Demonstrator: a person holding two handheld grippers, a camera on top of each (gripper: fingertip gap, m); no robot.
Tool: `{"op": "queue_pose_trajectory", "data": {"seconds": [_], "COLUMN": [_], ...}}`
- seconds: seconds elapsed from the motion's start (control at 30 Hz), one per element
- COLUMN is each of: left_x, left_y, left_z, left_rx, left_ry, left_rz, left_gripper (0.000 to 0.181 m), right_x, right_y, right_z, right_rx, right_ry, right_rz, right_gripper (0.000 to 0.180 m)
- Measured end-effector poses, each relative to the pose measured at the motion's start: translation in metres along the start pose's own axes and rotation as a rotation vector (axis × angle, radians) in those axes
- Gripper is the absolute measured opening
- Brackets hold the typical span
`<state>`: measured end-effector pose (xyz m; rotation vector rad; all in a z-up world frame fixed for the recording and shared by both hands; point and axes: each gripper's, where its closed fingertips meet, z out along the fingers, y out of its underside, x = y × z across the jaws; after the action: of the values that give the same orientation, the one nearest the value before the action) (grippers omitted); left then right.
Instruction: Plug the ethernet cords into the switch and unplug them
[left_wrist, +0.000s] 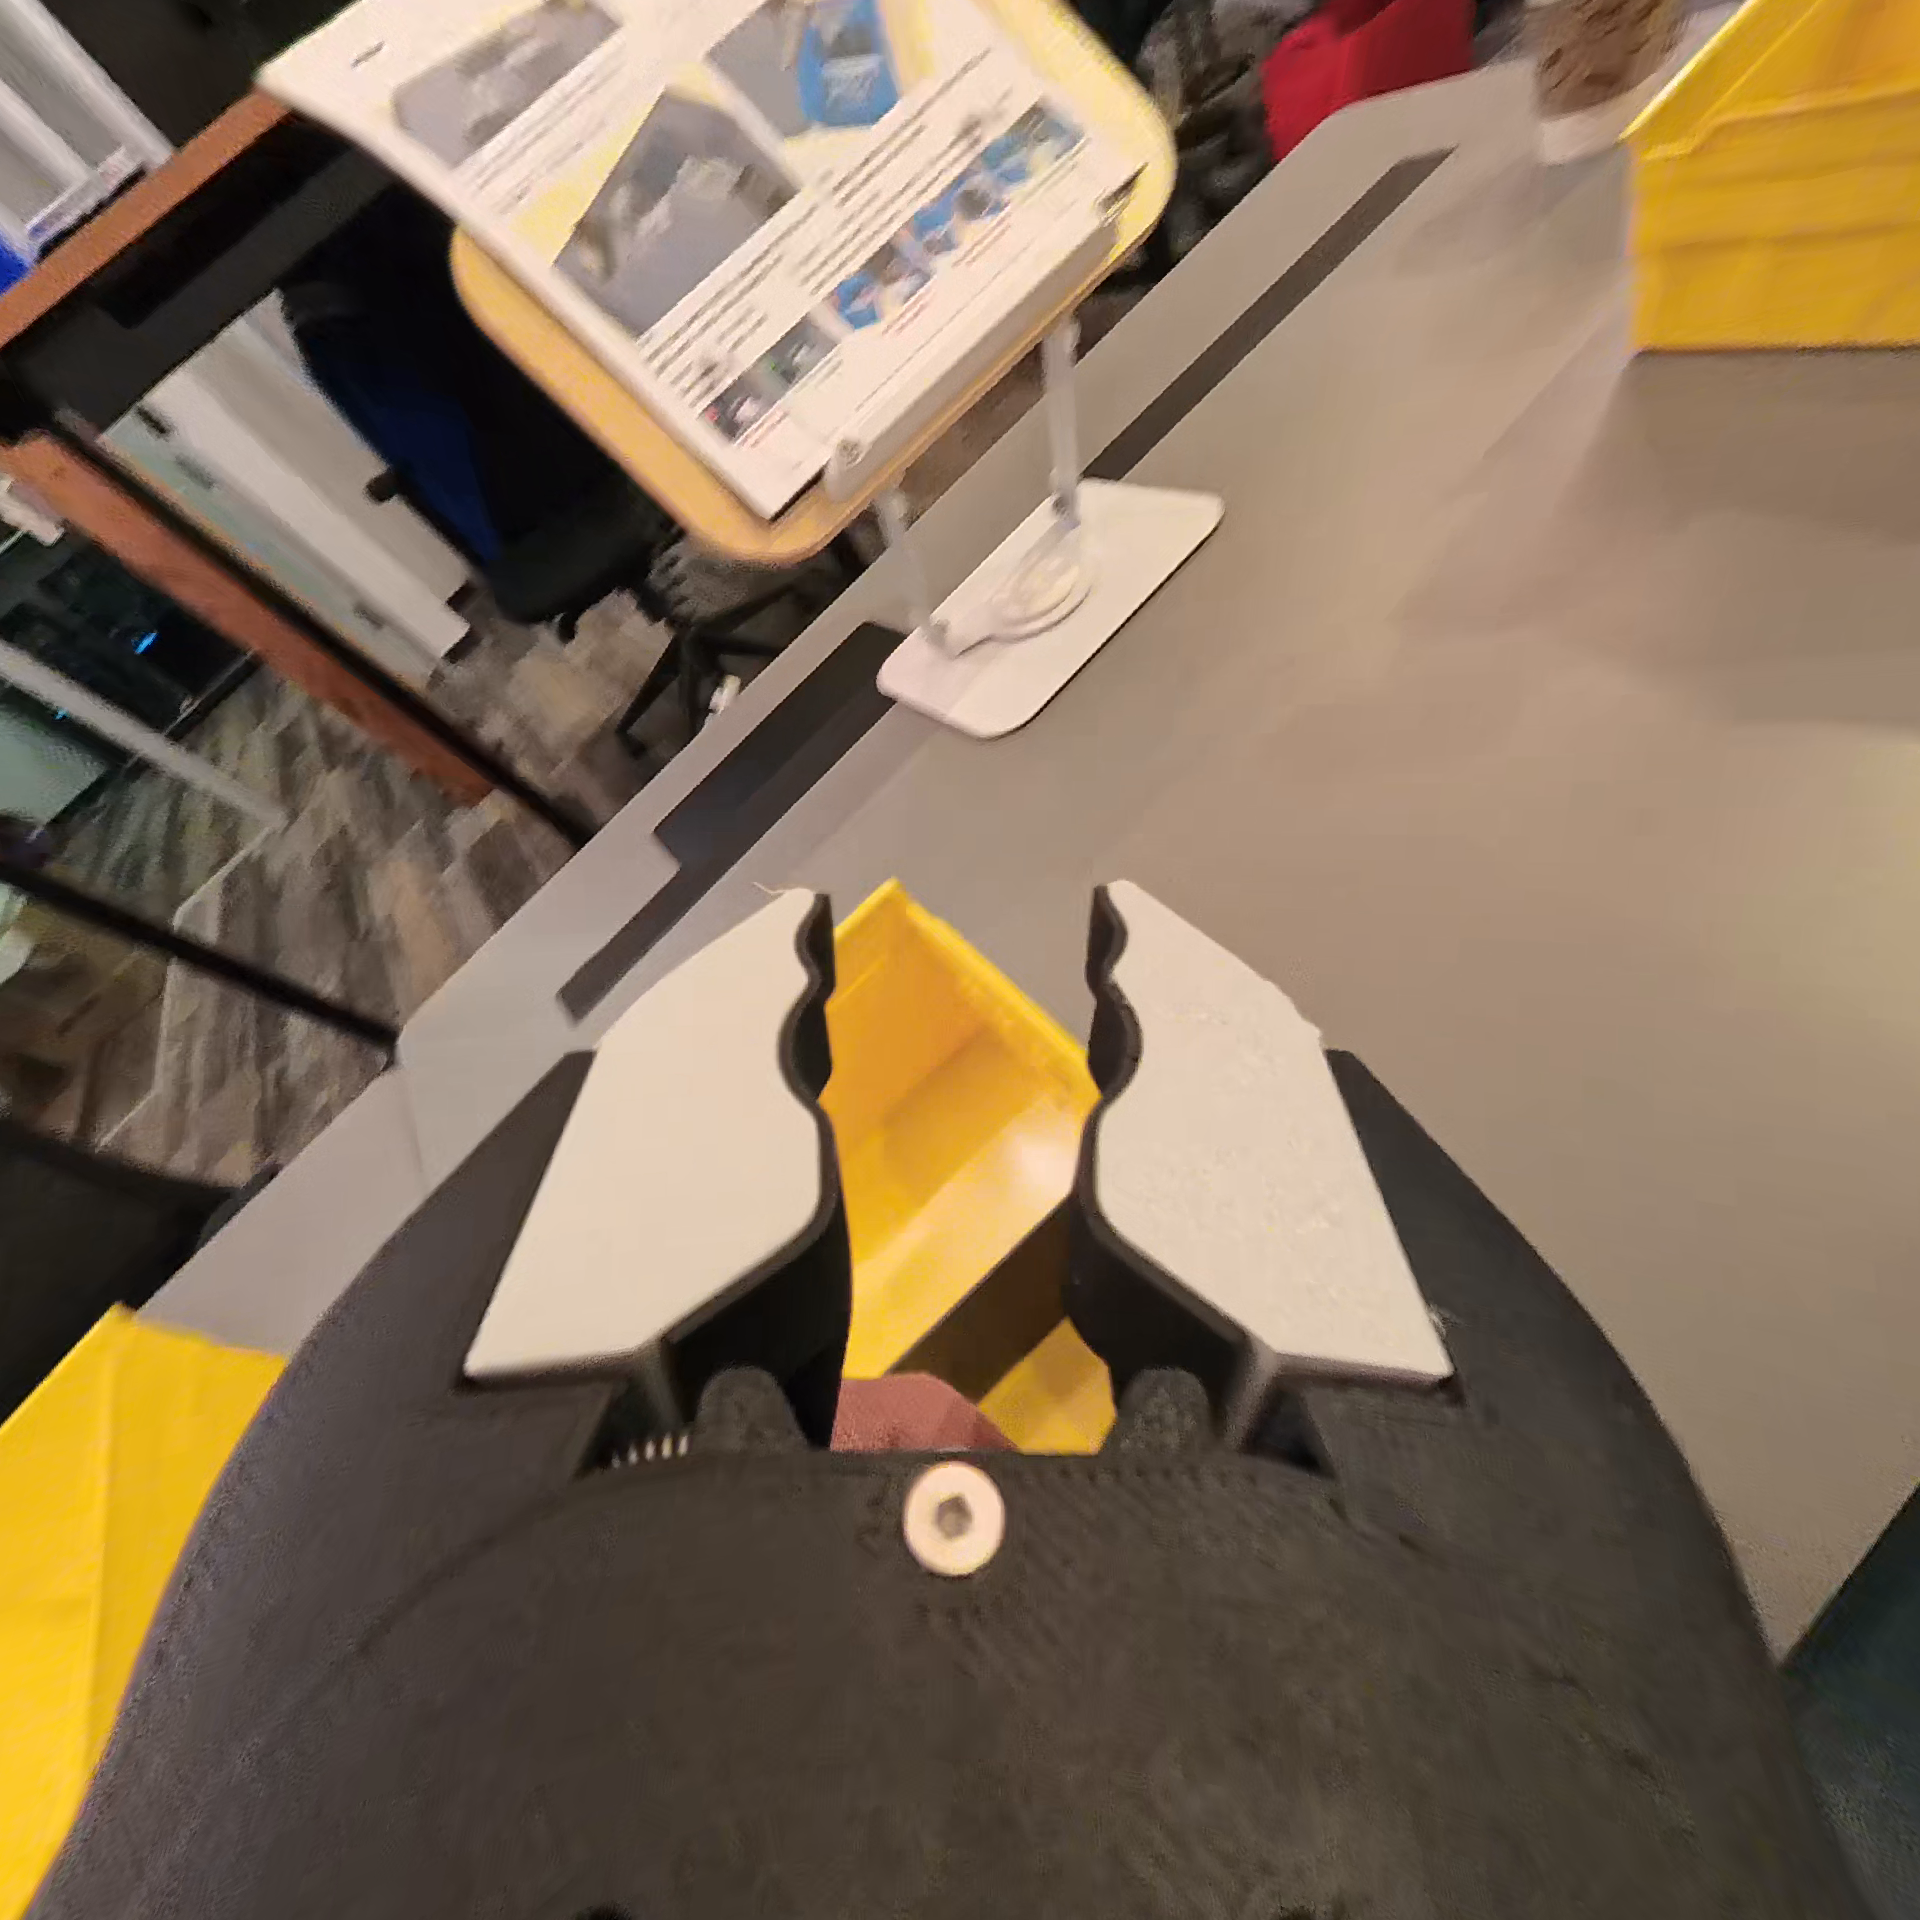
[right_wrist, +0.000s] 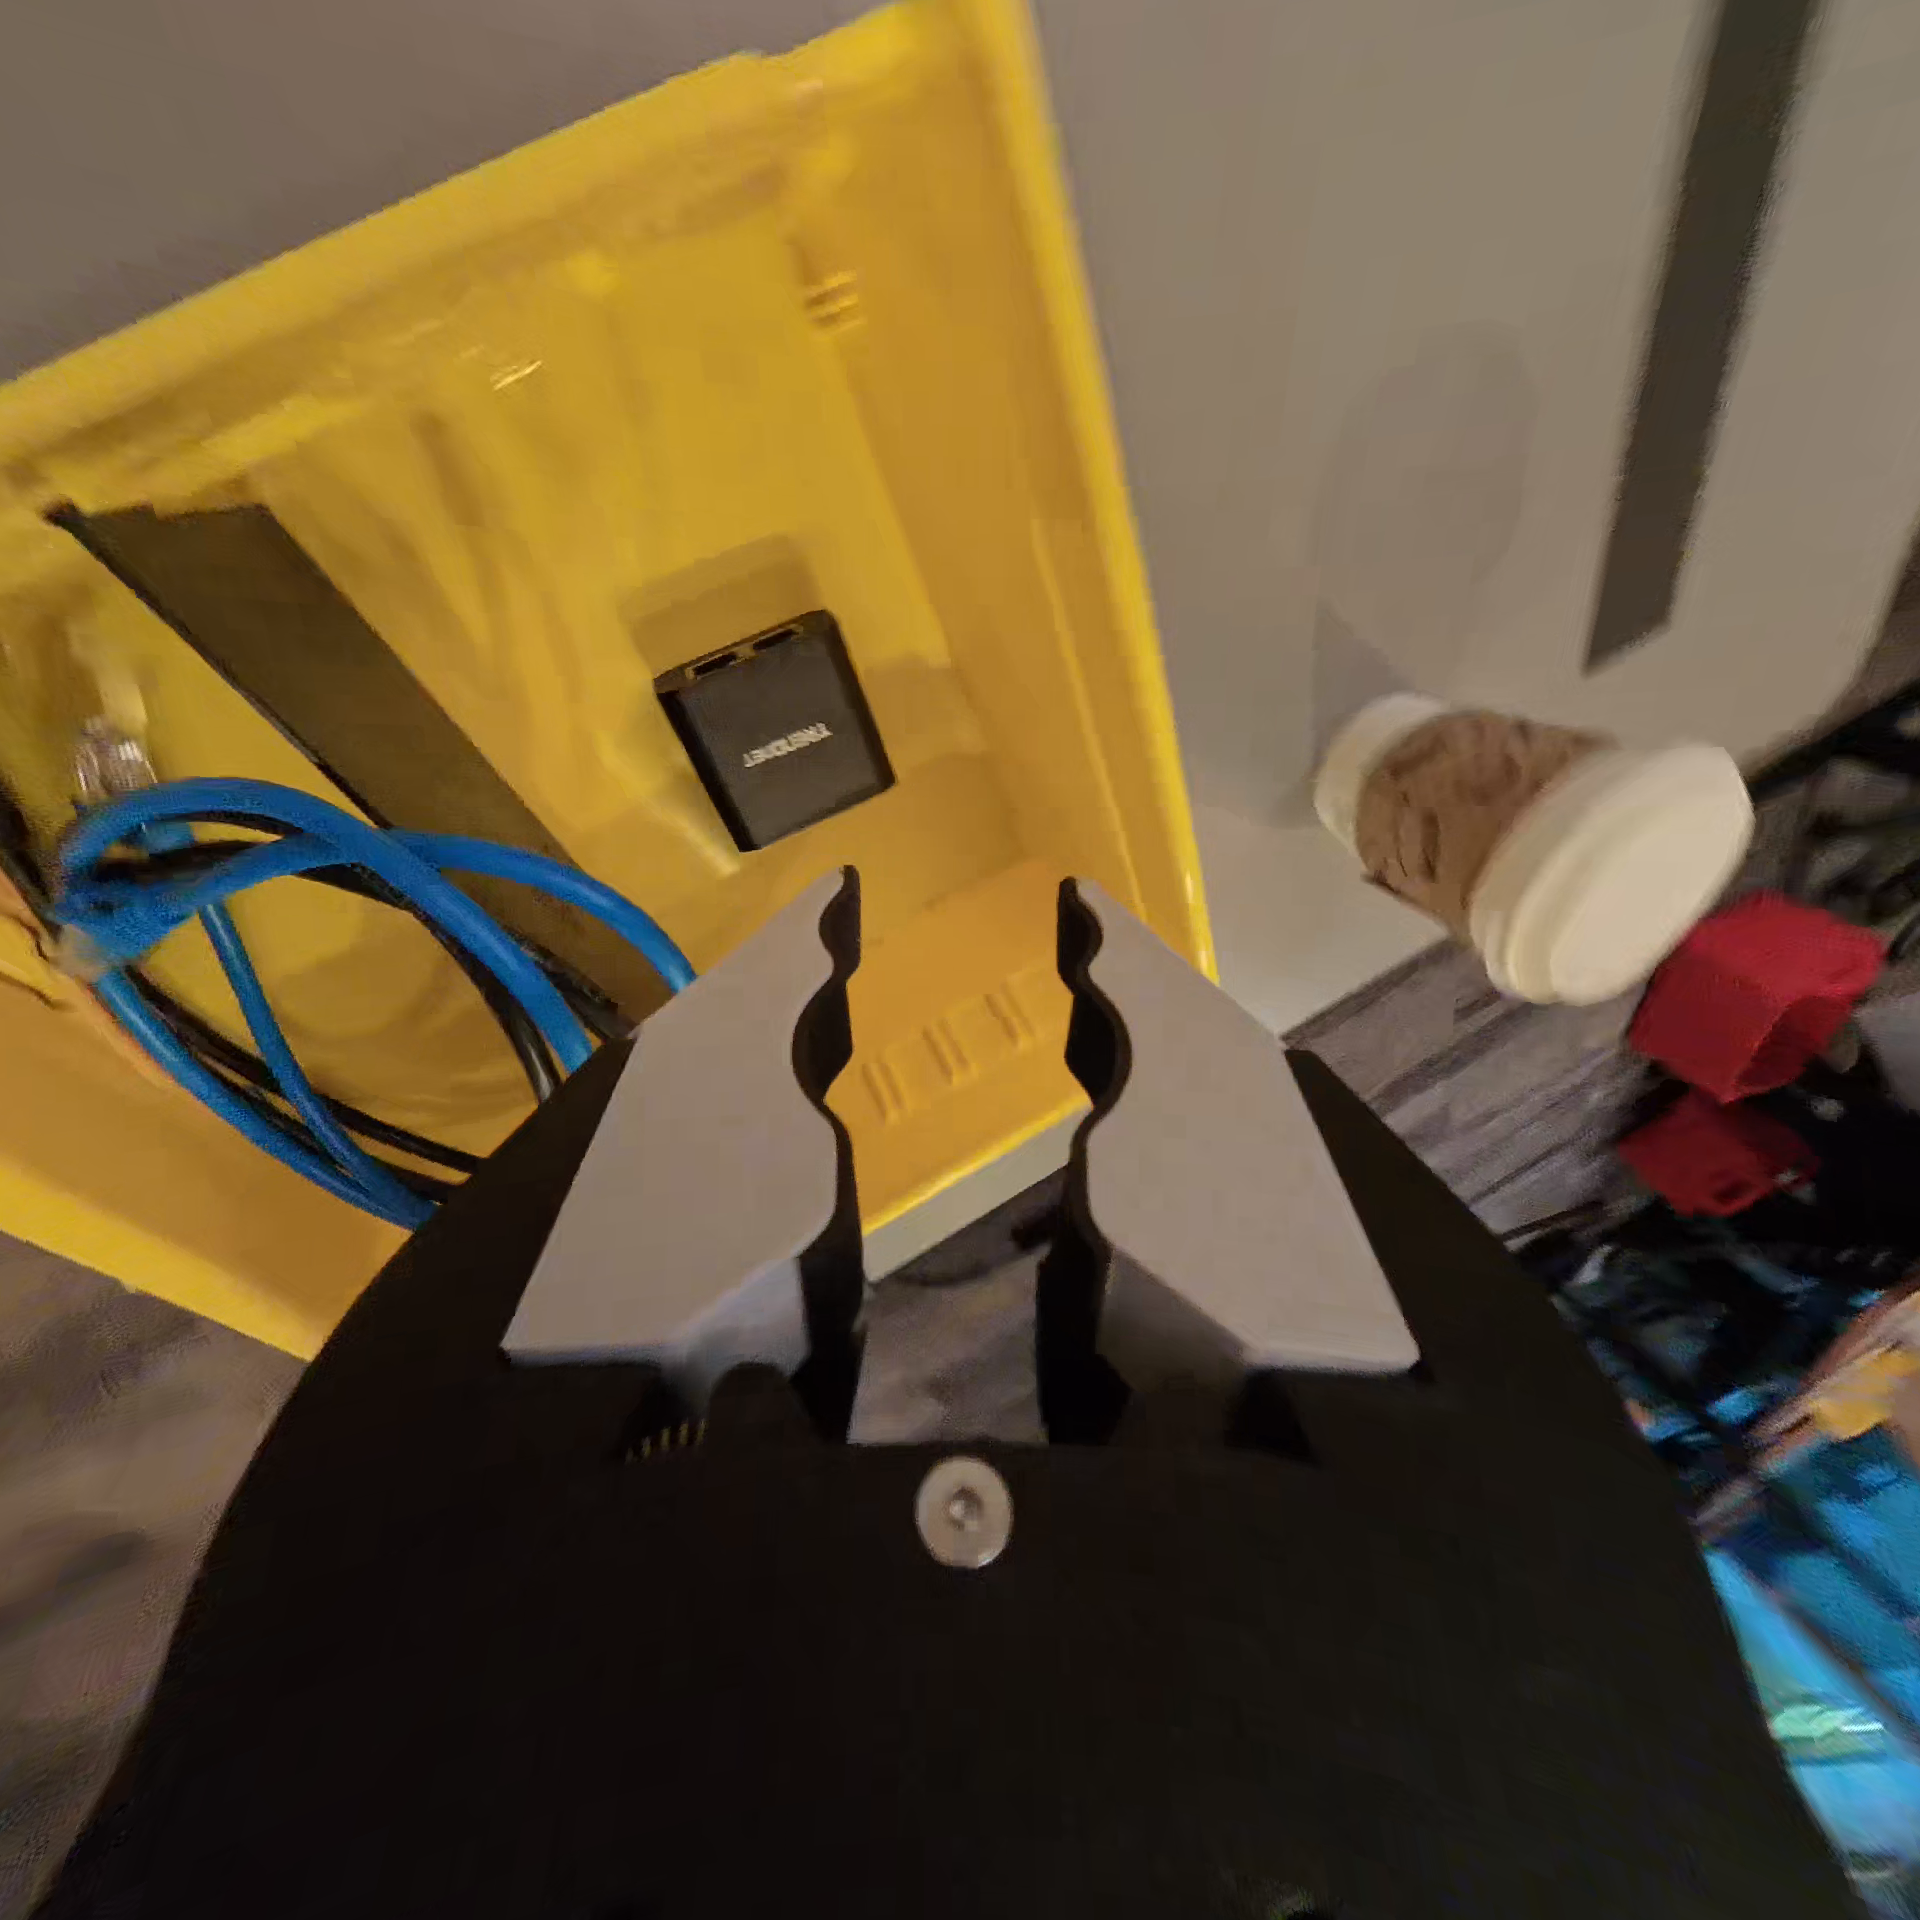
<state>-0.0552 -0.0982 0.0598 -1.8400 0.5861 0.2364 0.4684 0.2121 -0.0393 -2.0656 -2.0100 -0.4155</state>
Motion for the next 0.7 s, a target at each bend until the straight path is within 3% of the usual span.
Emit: {"op": "queue_pose_trajectory", "data": {"seconds": [0.03, 0.17, 0.3, 0.4, 0.5, 0.6, 0.7], "left_x": [-0.008, -0.045, -0.071, -0.078, -0.069, -0.052, -0.040], "left_y": [0.010, 0.075, 0.150, 0.205, 0.238, 0.260, 0.273], "left_z": [-0.005, -0.033, -0.065, -0.082, -0.082, -0.073, -0.065], "left_rx": [-0.033, -0.224, -0.364, -0.502, -0.597, -0.665, -0.707], "left_ry": [-0.022, -0.116, -0.202, -0.239, -0.194, -0.102, -0.039], "left_rz": [-0.015, -0.147, -0.282, -0.370, -0.462, -0.543, -0.532], "left_gripper": [0.051, 0.078, 0.082, 0.086, 0.088, 0.077, 0.036], "right_x": [0.007, 0.014, -0.005, -0.029, -0.052, -0.071, -0.076], "right_y": [0.009, 0.064, 0.090, 0.120, 0.124, 0.108, 0.096], "right_z": [-0.010, -0.034, -0.027, -0.002, 0.019, 0.033, 0.042], "right_rx": [0.028, 0.145, 0.430, 0.423, 0.419, 0.447, 0.461], "right_ry": [0.041, 0.136, 0.116, 0.038, -0.078, -0.189, -0.223], "right_rz": [0.087, 0.399, 0.587, 0.708, 0.750, 0.736, 0.744], "right_gripper": [0.041, 0.061, 0.065, 0.070, 0.073, 0.067, 0.056]}}
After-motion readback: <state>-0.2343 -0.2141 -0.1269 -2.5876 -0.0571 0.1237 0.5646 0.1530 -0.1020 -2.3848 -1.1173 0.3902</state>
